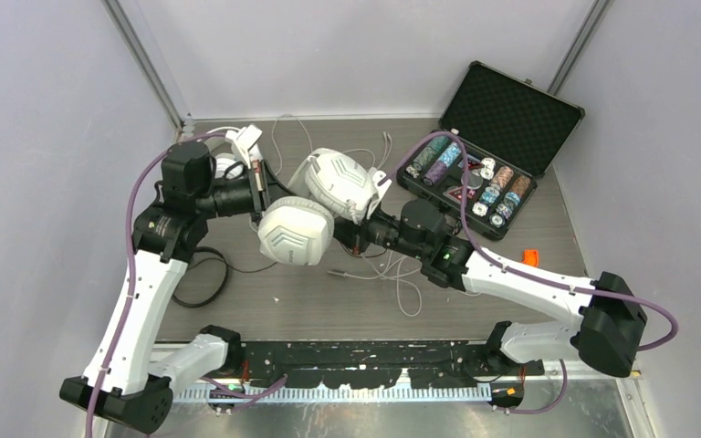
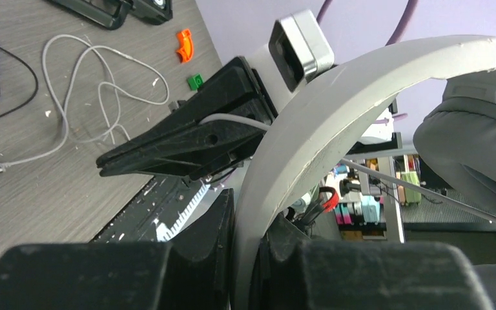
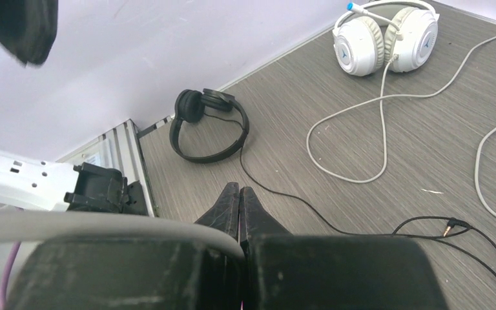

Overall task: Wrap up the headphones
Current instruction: Wrap the headphones cable around the headphones.

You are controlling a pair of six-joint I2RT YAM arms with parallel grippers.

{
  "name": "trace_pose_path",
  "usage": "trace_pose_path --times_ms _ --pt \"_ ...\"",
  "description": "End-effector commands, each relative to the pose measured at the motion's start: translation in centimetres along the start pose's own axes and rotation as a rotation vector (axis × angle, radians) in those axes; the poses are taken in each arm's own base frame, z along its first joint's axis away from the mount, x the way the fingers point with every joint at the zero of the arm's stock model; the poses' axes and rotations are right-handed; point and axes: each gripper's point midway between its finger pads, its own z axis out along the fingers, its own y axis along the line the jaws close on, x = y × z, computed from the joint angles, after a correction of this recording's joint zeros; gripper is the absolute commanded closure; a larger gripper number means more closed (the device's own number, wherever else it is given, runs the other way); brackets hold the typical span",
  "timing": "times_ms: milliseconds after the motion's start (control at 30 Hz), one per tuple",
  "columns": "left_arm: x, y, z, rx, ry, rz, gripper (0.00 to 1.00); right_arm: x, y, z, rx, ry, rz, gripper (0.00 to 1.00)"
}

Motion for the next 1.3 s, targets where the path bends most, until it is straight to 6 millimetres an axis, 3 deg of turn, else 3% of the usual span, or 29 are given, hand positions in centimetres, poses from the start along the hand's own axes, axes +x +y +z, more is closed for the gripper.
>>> trace_pose_path --times_ms 0,167,400,500,633,800,933,1267 --pt "1.8 -3.3 -0.9 0.159 0.075 0.095 1.00 -3.8 -0.5 0.4 0.022 -0.100 -0.011 1.00" --pt "3.6 -2.5 -0.9 0.193 0.148 0.134 1.00 -4.7 -2.3 -0.5 0.052 -0.120 0.016 1.00" --pt "5.7 0.7 -1.1 0.086 0.206 0.248 1.00 -4.6 -3.0 -3.1 0.076 -0.073 0.019 1.00" --pt "6.0 0.8 -1.1 0.097 0.222 0.286 1.00 -4.3 -3.1 -4.4 0.096 -0.057 0.019 1.00" --pt "4.1 -0.6 -0.4 0.118 0.135 0.245 1.00 -3.9 -2.7 -5.1 0.083 -0.064 0.050 1.00" --pt "0.2 -3.2 -0.3 0.156 -0.106 0.224 1.00 -3.6 -2.0 -4.1 0.036 -0.067 0.125 1.00" --pt "-1.8 -3.8 -0.6 0.131 -0.213 0.244 1.00 -4.5 -1.0 -3.2 -0.024 -0.107 0.187 1.00" --pt "-3.8 -4.1 -0.1 0.152 -0.289 0.230 1.00 -5.9 0.7 -1.2 -0.096 -0.168 0.237 1.00"
